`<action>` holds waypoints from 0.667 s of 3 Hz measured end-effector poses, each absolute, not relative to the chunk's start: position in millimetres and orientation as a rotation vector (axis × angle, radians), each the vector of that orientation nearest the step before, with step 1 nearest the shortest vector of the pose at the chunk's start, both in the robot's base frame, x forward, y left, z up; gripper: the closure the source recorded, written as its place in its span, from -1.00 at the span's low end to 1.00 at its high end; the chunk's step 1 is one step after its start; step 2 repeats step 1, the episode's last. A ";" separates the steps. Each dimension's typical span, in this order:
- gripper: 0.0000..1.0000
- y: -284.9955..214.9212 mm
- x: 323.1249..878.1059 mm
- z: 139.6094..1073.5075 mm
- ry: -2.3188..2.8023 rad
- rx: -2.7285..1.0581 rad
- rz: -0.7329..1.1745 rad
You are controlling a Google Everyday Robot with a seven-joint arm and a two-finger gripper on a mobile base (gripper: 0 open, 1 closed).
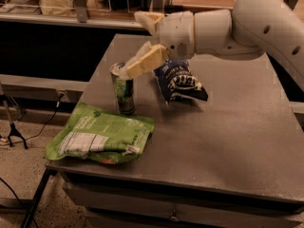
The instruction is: Move redbull can near green rice chip bag
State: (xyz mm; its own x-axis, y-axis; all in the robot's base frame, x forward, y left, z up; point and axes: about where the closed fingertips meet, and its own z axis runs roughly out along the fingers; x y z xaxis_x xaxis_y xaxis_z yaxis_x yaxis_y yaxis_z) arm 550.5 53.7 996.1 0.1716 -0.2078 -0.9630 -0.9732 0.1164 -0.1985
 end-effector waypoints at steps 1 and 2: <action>-1.00 51.6 552.8 1002.4 1.261 -1.323 0.862; -1.00 51.6 552.8 1002.4 1.261 -1.323 0.862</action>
Offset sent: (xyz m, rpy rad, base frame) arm 0.0000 0.0000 0.0000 0.0000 0.0000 0.0000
